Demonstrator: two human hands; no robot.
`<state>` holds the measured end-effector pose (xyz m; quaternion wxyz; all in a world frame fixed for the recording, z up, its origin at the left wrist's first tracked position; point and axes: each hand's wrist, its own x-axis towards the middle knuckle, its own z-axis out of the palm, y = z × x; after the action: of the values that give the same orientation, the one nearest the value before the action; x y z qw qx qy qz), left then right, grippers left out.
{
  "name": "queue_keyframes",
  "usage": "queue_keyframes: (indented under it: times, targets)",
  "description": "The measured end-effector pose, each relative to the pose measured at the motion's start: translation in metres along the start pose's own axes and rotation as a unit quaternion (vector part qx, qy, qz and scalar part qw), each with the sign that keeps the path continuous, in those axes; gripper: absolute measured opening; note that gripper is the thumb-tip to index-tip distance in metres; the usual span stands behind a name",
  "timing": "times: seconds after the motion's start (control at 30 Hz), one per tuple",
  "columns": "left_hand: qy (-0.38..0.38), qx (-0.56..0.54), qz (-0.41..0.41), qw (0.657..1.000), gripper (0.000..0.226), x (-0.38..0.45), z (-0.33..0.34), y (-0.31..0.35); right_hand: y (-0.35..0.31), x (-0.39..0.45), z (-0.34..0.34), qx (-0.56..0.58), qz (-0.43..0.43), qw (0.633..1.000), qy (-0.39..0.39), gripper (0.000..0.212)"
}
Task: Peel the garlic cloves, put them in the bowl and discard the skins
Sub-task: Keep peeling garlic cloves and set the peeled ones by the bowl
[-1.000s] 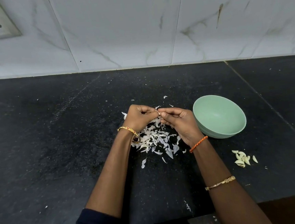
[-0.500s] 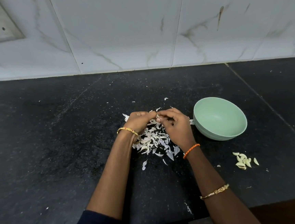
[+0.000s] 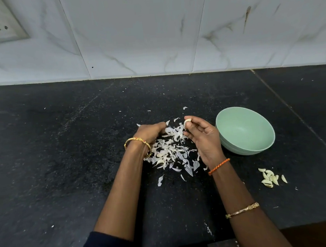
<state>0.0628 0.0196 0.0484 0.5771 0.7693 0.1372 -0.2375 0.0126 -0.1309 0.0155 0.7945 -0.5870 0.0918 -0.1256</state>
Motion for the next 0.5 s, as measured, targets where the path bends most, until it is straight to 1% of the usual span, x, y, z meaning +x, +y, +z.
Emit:
queue_keyframes:
  times: [0.07,0.17,0.27,0.33,0.43,0.5]
  targets:
    - [0.018,0.008,0.010,1.000,0.024,-0.001,-0.001,0.001,-0.003,0.001,-0.003,0.012,0.021,1.000,-0.014,0.017]
    - [0.018,0.011,0.047,0.999,0.028,-0.001,0.005,0.002,-0.007,0.003,-0.004,0.038,0.046,0.998,-0.036,0.017]
    - [0.010,0.008,0.113,0.994,0.030,0.000,0.010,-0.002,-0.007,0.003,-0.002,0.049,0.045,0.997,-0.042,0.018]
    - [0.004,-0.006,0.161,0.987,0.025,0.001,0.011,-0.004,-0.007,0.004,-0.002,0.034,0.031,0.998,-0.047,0.019]
    - [-0.021,-0.012,0.208,0.978,0.010,-0.001,0.009,-0.002,-0.005,0.004,-0.003,-0.006,0.008,0.999,-0.051,0.021]
    - [-0.046,-0.017,0.229,0.972,0.005,-0.002,0.009,0.000,-0.004,0.006,-0.004,-0.040,-0.011,0.998,-0.052,0.028]
